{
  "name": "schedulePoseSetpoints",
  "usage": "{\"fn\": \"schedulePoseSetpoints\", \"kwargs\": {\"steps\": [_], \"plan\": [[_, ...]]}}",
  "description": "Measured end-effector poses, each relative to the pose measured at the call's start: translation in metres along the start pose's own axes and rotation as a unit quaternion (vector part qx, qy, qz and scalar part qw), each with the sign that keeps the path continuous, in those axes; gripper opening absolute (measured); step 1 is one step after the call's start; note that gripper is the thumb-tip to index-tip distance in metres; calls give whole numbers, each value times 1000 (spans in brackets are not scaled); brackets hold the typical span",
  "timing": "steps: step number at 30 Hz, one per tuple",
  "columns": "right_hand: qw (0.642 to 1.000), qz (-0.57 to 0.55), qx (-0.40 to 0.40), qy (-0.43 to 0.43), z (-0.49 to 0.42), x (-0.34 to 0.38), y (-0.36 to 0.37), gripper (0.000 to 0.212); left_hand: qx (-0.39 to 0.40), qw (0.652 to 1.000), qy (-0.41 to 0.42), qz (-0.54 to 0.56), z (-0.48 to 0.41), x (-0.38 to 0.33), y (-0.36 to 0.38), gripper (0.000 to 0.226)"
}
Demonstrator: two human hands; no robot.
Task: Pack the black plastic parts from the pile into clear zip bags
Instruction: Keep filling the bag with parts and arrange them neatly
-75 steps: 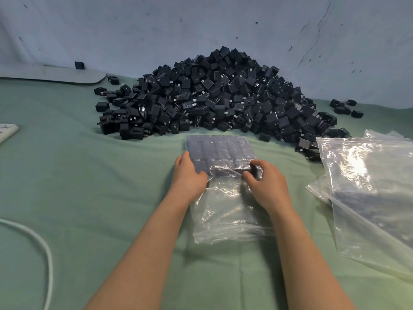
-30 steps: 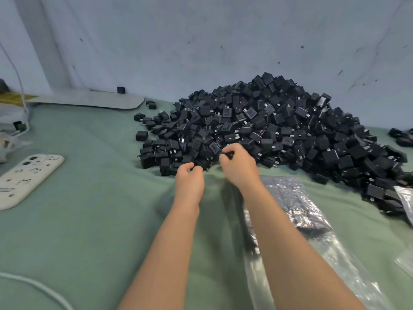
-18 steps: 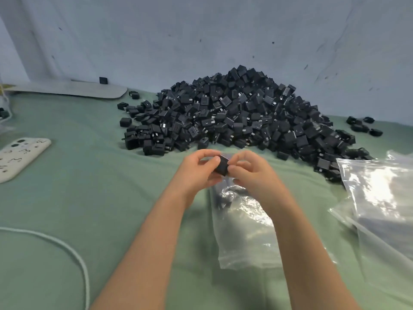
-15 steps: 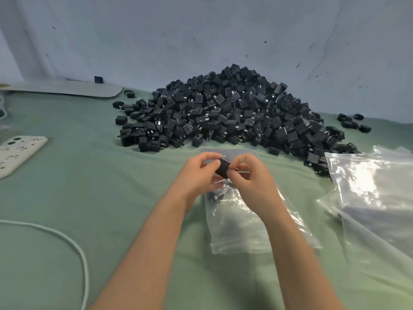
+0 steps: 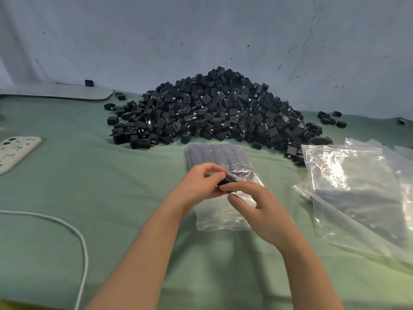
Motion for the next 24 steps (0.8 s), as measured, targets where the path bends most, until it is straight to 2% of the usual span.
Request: {"fn": "schedulePoseSetpoints", "kwargs": {"steps": [2,4,7,9,11,14,17,20,24], "plan": [[999,11,-35,-1,5,1,-7,31,-37,994,37,-98,3,-5,-3,12],[997,-5,-82,9,12,-5,-19,32,-53,962,91,-250,9,-13,-4,19],[989,-74,-121,36,19,-17,-32,28,69,892,104,-435,18,-1,24,28],[988,-103,-112,36,21,-15,-32,28,103,850,99,-506,19,9,35,21],[990,-100,-93,29,24,-11,-29,28,90,842,109,-520,18,10,37,8],[995,-54,-68,47,29,-11,-26,25,53,875,127,-464,15,4,30,5],[991,108,-33,73,29,-17,-18,22,12,897,158,-412,17,-10,22,9],[971,229,-20,71,21,-20,0,28,13,894,197,-402,21,-22,26,9],[951,308,3,36,-1,-26,30,28,29,881,223,-416,25,-32,29,7]]}}
Point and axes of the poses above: each hand's wrist, its own z-axis away from the middle knuckle, its own y-axis out of the palm, x = y × z, the point moved 9 cm from there along -z, towards the middle knuckle, and after that the axes turned 2 degrees about y, right-handed, at the moved point
